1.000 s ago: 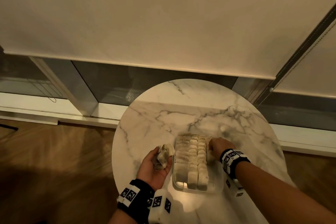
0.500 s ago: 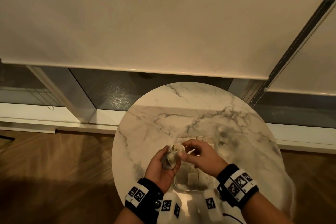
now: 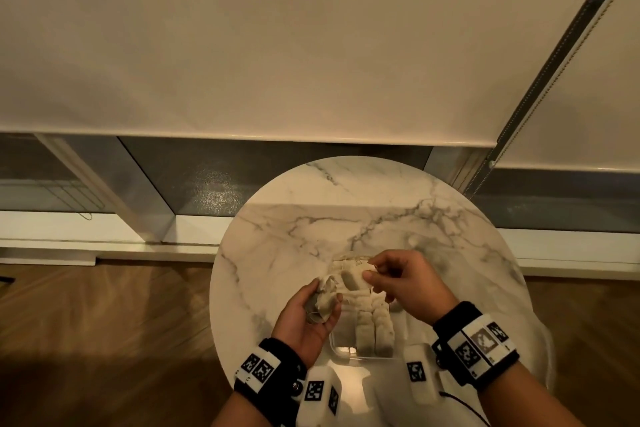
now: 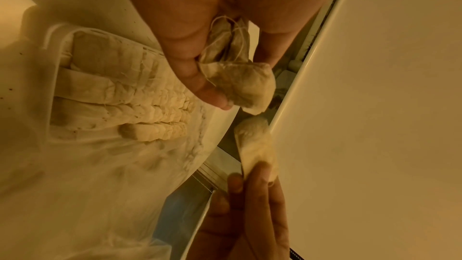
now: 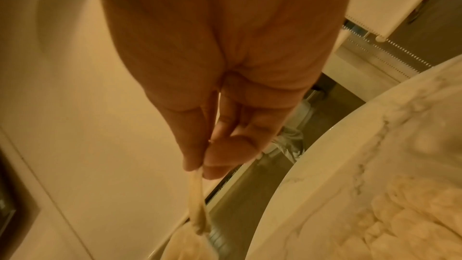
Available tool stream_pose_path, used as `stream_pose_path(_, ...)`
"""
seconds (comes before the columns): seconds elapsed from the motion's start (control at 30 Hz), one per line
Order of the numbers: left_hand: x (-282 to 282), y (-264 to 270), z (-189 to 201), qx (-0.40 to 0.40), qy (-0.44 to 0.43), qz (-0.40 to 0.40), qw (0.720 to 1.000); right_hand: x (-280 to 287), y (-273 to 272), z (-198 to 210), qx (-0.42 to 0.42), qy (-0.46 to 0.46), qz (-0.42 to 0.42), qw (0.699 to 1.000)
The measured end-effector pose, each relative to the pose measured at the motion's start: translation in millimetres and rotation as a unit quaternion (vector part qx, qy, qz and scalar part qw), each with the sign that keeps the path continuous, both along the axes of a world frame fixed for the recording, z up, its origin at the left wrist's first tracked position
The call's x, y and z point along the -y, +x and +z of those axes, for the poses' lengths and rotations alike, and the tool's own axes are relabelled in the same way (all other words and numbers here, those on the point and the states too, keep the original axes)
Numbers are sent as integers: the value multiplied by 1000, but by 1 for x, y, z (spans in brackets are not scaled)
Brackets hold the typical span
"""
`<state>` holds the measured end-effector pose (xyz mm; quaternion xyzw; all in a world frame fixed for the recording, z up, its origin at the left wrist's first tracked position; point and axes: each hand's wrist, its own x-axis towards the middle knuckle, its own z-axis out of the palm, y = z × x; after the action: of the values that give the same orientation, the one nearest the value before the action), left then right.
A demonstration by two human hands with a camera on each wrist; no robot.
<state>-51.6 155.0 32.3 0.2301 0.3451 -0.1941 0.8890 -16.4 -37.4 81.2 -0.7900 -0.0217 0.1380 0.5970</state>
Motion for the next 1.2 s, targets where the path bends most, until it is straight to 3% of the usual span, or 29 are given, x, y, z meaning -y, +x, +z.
stream_pose_path(0.2,-5,1,4,-9,-6,11,1000,32,9,-3,-12,38,-54,998)
stream_pose_path(0.27,-8,1,5,-9,-7,18,1000,44,14,-17,-20,7,-88,996)
stream_pose_path(0.33,-11,2,5,-8,-6,19,1000,56,19,-39,-20,-93,-92,991)
stream_pose_path(0.43,-14,2,6,-5,-6,20,1000,71,27,-70,8,-336,16,942)
stream_pose_path(0.53,-16,4,9,-3,-11,23,1000,71,31,-92,-52,-431,121,893)
stream_pose_path(0.73,-19,6,5,-14,-10,32,999,59,49,-113,-101,-495,195,841)
stream_pose_path(1.0,-21,6,4,-29,-8,46,998,48,72,-115,-66,-580,217,783)
stream_pose_path(1.2,-23,6,1,-39,-2,54,998,43,76,-118,-61,-606,224,761)
